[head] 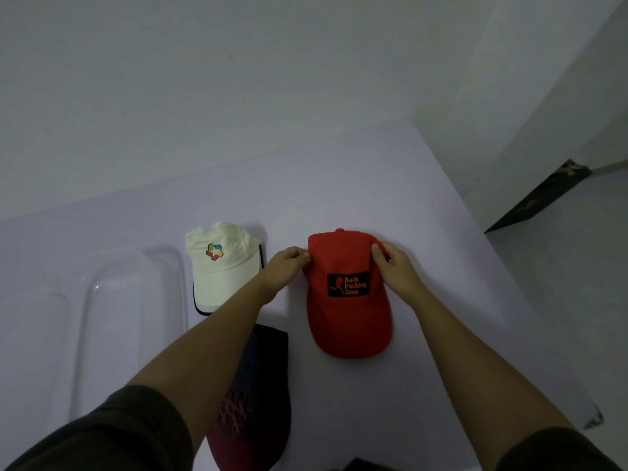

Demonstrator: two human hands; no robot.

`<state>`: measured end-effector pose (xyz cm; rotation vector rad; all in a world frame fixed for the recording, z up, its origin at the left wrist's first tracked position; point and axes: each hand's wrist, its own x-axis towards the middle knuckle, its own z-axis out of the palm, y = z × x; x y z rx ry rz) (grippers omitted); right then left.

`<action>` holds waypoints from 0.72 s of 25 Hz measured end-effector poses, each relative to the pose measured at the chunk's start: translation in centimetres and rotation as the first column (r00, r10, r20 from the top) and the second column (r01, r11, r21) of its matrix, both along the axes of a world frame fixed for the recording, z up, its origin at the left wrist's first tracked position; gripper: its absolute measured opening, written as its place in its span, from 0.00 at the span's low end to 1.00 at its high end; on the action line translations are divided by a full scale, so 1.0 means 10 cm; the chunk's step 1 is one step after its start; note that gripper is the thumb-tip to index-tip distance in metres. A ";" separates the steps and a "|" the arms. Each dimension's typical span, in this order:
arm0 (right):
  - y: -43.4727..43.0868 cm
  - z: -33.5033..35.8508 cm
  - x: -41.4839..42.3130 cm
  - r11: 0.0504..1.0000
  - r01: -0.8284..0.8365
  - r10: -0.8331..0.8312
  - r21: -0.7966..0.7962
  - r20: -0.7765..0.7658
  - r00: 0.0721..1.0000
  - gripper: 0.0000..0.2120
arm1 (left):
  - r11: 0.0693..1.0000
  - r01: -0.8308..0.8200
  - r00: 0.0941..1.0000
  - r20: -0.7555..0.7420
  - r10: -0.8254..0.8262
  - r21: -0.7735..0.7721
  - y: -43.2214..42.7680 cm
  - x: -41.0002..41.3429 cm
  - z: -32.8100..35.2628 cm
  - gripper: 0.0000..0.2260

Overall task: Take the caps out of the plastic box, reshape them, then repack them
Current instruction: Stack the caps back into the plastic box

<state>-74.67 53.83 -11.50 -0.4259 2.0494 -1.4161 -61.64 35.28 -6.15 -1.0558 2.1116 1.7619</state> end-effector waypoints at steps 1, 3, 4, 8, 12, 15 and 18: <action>0.02 0.00 -0.05 0.999 -0.033 0.033 -0.003 0.030 0.999 0.12 | 1.000 0.017 1.000 -0.021 -0.018 -0.005 -0.05 0.03 -0.02 0.07; 0.02 0.03 -0.12 0.997 -0.071 0.072 -0.020 0.038 0.997 0.12 | 0.997 0.038 0.998 -0.048 -0.035 0.068 -0.11 0.06 -0.04 0.13; 0.02 0.05 -0.12 0.996 -0.080 0.082 -0.043 0.041 0.996 0.11 | 0.992 0.050 0.998 -0.054 -0.044 0.114 -0.10 0.06 -0.04 0.16; -0.01 0.13 -0.12 0.990 -0.102 0.110 -0.095 0.082 0.991 0.10 | 0.987 0.121 0.991 -0.076 -0.113 0.102 -0.03 0.06 -0.06 0.09; 0.03 0.19 -0.20 0.980 -0.192 0.196 -0.045 0.105 0.975 0.10 | 0.990 0.118 0.990 -0.087 -0.111 0.082 -0.14 0.10 -0.02 0.05; 0.05 0.19 -0.29 0.968 -0.248 0.247 0.046 0.039 0.968 0.10 | 0.985 0.174 0.981 -0.091 -0.173 0.002 -0.21 0.11 0.07 0.05; 0.02 0.25 -0.29 0.966 -0.245 0.248 0.078 -0.036 0.968 0.12 | 0.982 0.186 0.979 -0.090 -0.185 0.006 -0.26 0.12 0.09 0.06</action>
